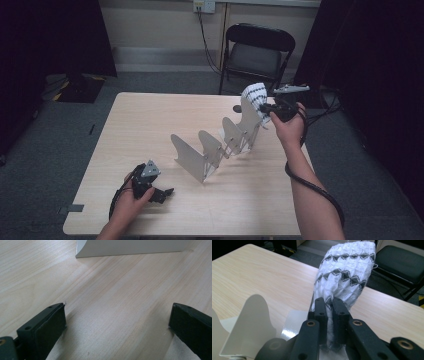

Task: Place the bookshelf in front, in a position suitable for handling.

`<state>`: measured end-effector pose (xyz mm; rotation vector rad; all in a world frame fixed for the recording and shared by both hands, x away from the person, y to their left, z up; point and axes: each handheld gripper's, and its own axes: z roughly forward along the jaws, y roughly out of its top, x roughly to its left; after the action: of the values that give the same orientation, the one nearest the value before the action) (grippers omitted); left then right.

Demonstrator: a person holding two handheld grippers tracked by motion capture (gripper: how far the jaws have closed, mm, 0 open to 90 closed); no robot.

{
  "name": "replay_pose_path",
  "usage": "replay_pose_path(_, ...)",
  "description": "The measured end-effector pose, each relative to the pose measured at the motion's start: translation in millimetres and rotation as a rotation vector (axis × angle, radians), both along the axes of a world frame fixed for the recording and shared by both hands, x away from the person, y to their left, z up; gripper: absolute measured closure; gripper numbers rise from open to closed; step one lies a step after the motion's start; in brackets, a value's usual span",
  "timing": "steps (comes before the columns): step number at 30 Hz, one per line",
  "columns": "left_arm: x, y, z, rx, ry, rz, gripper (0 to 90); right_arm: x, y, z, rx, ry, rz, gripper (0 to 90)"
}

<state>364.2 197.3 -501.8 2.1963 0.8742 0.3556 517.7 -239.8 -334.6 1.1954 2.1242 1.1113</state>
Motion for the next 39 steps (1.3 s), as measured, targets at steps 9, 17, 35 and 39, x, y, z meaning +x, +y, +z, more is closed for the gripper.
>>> replay_pose_path(9,0.3,0.7,0.5,0.012,0.000,-0.009,0.8,-1.6,-12.0,-37.9,0.033,0.081,0.002,84.2)
replay_pose_path(17,0.3,0.7,0.5,0.012,0.000,-0.009,0.8,-7.5,-14.7,-66.9,0.051,0.121,0.008,84.3)
replay_pose_path(35,0.3,0.7,0.5,0.012,0.000,-0.009,0.8,-21.3,-11.4,-135.0,0.036,0.224,-0.018,84.3)
replay_pose_path(39,0.3,0.7,0.5,0.012,0.000,-0.009,0.8,-22.6,-13.6,-129.3,0.026,0.220,-0.029,84.3)
